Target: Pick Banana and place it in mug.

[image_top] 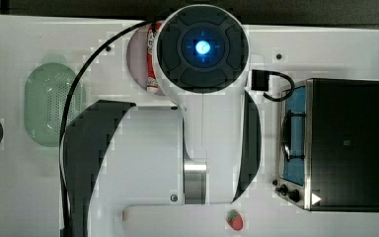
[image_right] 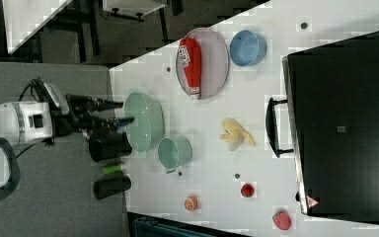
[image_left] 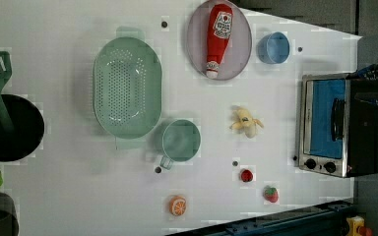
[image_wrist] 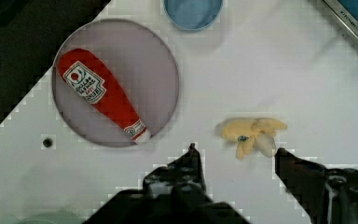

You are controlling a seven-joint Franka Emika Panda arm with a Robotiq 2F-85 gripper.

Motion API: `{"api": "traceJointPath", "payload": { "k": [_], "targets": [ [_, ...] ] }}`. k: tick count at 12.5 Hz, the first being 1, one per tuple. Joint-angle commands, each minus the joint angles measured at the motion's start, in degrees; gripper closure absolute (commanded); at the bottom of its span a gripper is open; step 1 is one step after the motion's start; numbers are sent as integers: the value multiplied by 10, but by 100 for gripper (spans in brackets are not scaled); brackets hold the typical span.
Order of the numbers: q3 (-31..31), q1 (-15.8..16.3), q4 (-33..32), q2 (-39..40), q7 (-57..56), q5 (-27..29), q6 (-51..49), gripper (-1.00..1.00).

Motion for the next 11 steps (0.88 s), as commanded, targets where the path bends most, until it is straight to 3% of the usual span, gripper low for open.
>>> {"api": "traceJointPath", "payload": {
  "k": [1, 3, 6, 11],
  "targets": [
    [-7, -29, -84, -184, 8, 4, -135, -59],
    [-7, -29, -87, -181, 8, 4, -135, -100],
    [-7, -29, -119, -166, 8, 4, -117, -100],
    [-5, -25, -227, -119, -36, 4, 43, -100]
  ]
}}
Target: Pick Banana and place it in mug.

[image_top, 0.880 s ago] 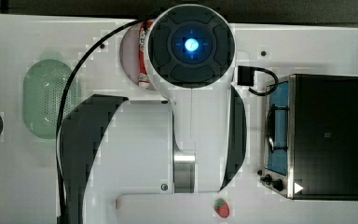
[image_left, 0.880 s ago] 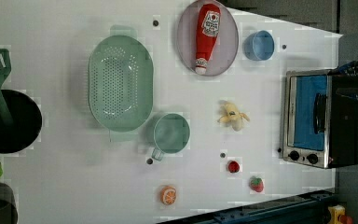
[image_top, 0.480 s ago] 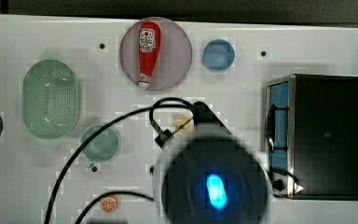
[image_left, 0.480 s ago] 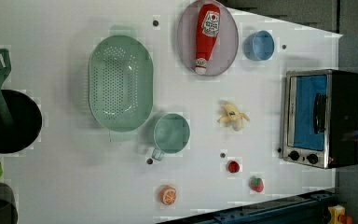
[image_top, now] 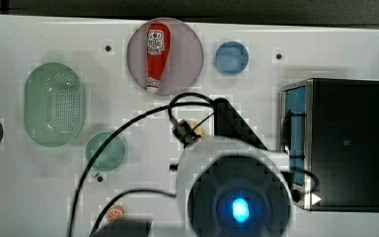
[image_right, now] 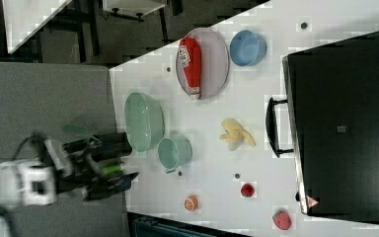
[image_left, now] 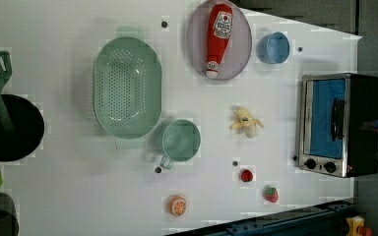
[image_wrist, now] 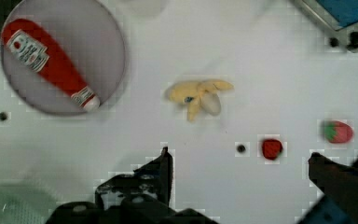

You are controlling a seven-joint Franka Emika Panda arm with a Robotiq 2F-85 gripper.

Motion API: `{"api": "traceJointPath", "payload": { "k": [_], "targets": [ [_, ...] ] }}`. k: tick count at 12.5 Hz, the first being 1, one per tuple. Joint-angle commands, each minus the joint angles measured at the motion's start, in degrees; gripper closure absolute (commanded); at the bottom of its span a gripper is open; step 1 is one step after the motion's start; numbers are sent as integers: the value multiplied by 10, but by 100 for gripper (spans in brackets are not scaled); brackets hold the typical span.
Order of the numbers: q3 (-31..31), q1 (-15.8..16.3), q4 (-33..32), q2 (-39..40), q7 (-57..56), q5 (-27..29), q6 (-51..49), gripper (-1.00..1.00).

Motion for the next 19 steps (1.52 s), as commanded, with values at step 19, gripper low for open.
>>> {"api": "traceJointPath", "payload": {
  "k": [19],
  "targets": [
    [-6, 3, -172, 401, -203, -3, 527, -100]
  ]
}}
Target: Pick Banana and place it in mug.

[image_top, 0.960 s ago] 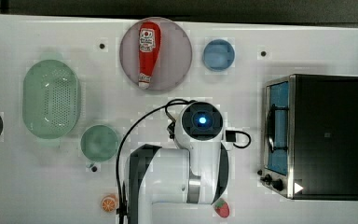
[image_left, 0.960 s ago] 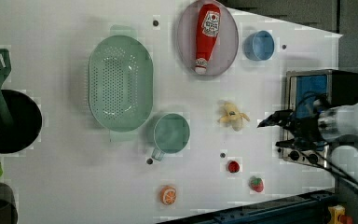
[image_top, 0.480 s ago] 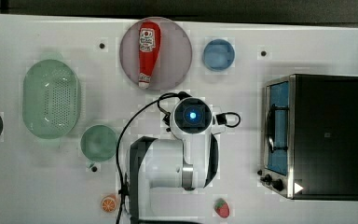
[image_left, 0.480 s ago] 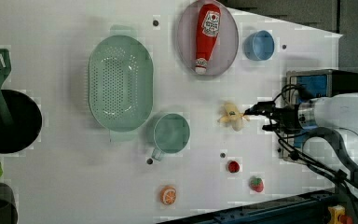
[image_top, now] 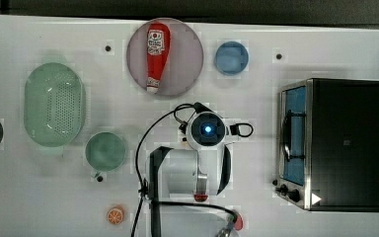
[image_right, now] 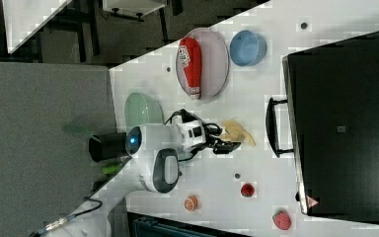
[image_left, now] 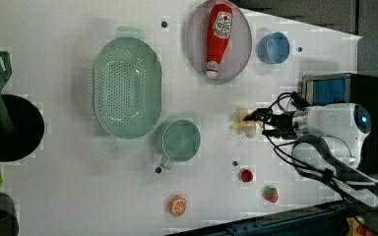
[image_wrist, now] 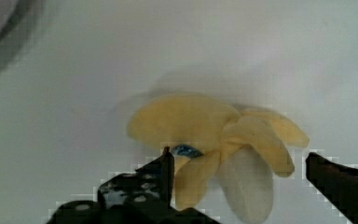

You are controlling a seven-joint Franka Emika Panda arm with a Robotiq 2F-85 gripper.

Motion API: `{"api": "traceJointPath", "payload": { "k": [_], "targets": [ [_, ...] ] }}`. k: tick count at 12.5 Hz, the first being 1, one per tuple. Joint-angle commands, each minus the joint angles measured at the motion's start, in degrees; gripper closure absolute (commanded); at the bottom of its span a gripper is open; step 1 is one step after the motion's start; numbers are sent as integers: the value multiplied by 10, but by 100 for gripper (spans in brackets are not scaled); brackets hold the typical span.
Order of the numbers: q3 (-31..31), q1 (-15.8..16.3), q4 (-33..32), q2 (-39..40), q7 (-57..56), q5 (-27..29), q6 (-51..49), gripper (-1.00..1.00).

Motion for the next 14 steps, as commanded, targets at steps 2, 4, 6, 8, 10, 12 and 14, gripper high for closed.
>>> {"api": "traceJointPath", "payload": {
  "k": [2, 4, 6, 8, 10, 12, 14],
  "targets": [
    [10, 0, 1, 42, -25, 8, 67, -93],
    [6, -1, 1, 49, -25, 8, 71, -43],
    [5, 0, 2, 49, -25, 8, 81, 4],
    [6, 0, 2, 45, -25, 8, 82, 26],
    [4, 0, 2, 25, -25, 8, 81, 26],
    [2, -1, -1, -21, -25, 8, 65, 26],
    [1, -1, 1, -86, -25, 8, -8, 26]
  ]
}}
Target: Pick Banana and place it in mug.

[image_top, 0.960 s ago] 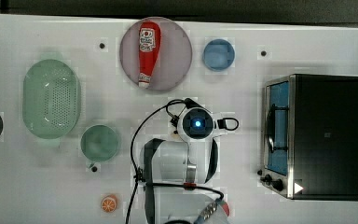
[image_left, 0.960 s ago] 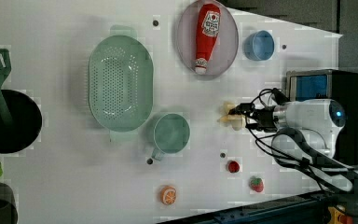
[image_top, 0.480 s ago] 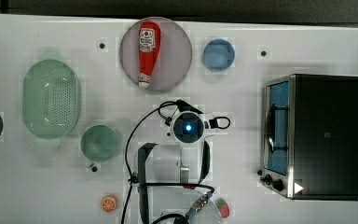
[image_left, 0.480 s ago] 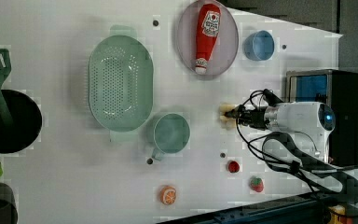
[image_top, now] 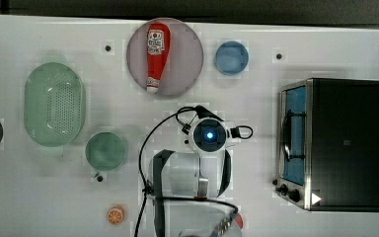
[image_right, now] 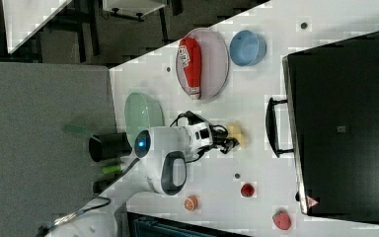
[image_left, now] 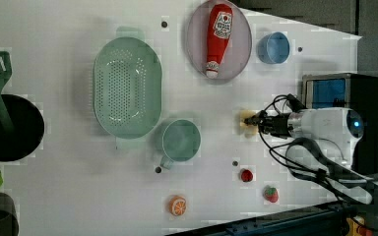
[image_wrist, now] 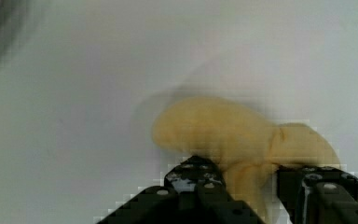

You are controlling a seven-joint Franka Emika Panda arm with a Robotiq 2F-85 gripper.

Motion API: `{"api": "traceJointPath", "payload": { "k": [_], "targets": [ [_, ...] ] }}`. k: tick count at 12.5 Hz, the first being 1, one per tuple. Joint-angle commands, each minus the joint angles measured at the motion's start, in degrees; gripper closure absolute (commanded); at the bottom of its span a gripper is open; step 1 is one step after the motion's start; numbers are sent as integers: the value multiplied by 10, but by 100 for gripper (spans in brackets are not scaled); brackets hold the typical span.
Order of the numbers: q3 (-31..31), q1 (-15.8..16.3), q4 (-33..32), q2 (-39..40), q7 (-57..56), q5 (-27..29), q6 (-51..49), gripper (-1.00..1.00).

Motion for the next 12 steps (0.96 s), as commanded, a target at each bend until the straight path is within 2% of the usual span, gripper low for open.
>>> {"api": "traceJointPath", "payload": {
  "k": [1, 4, 7, 10, 12],
  "targets": [
    [-6, 11, 18, -136, -17, 3, -92, 26],
    [-7, 10, 46, -233, -17, 3, -235, 26],
    [-4, 10, 99, -297, -11, 3, -379, 26],
    [11, 14, 136, -333, -2, 4, -465, 26],
    [37, 18, 144, -345, 41, 12, -487, 26]
  ]
}}
